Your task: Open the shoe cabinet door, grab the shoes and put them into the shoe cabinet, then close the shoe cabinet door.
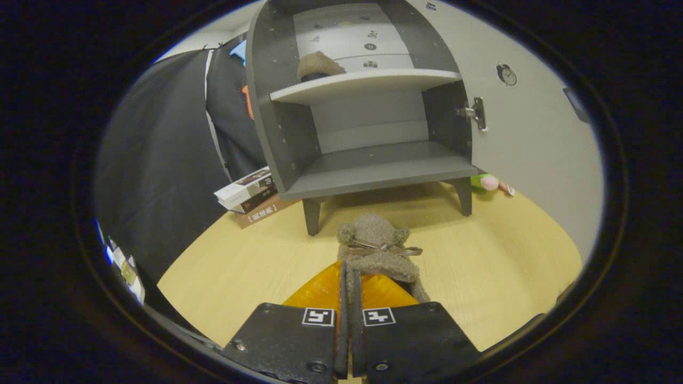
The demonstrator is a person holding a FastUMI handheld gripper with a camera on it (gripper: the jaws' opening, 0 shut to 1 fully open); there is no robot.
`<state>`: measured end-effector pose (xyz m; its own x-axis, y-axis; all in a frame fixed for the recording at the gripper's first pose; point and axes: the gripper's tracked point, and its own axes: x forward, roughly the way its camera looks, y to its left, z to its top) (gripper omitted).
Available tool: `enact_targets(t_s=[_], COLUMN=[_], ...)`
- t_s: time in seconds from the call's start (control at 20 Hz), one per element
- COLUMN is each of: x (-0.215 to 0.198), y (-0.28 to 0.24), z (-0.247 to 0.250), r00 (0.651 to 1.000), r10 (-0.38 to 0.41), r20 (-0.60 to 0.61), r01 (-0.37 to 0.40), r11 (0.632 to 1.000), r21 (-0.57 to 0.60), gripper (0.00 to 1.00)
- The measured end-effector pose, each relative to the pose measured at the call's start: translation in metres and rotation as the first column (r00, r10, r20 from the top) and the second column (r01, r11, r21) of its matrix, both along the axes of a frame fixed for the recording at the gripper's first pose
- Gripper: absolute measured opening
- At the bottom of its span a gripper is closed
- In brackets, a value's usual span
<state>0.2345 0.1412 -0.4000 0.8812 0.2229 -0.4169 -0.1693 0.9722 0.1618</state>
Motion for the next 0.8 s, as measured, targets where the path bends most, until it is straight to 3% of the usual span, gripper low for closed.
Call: enact_targets(t_s=[0.55,0.8], x=[-0.049,-0.038], y=[0.025,0.019], z=[0.191,0.273], r00=[0.966,0.935], r10=[0.079,0.082], r20=[0.246,0.345], r01=[-0.076,-0.047], r11=[0.997,0.993], r21=[-0.022,-0.108], gripper=[0.06,0.06])
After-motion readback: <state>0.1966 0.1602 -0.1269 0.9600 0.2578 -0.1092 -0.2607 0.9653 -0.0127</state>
